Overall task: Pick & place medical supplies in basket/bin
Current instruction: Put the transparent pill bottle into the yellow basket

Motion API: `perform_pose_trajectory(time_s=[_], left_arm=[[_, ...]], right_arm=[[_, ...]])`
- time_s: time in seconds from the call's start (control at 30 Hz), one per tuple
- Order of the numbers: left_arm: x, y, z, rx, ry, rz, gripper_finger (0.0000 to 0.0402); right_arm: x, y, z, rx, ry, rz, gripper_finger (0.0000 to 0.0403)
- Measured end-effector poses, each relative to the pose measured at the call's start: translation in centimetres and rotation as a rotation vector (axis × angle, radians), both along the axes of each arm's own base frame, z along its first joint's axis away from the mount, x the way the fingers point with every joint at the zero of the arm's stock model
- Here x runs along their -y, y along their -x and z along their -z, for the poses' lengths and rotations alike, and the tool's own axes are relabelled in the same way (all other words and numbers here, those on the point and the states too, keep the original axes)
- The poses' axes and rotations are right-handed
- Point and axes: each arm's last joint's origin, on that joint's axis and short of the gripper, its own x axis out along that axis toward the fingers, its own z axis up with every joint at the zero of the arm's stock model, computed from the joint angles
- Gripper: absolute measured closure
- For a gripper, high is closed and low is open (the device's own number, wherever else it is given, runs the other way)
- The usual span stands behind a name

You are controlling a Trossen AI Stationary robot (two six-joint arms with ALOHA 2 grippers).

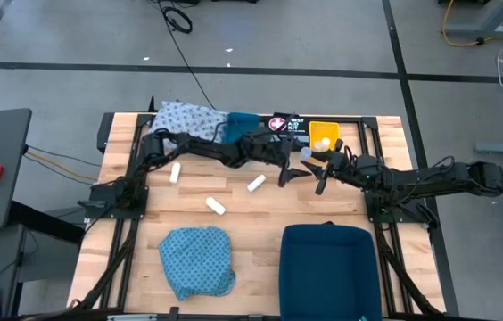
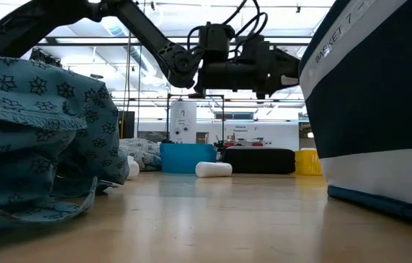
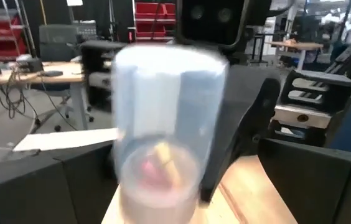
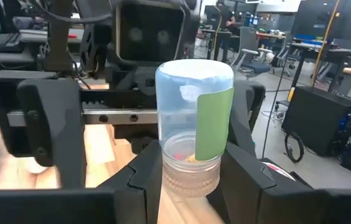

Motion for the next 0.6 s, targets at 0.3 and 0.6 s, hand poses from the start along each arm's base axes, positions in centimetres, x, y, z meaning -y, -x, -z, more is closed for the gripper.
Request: perform_pose_trajectory(time_s=[0.3,0.6], left_arm=[[-3.4,6.3,2.0,0.142,0.095,-0.078,0.004],[-0.3,12.5,5.1,0.089,0.103,-0.147,0.004]], right_arm=[[-0.3,0.0,0.0,-0.003,0.007,-0.019,0.0274],[-0.1,0.0,0.1,-0.007,0.001,0.036,0.0274]])
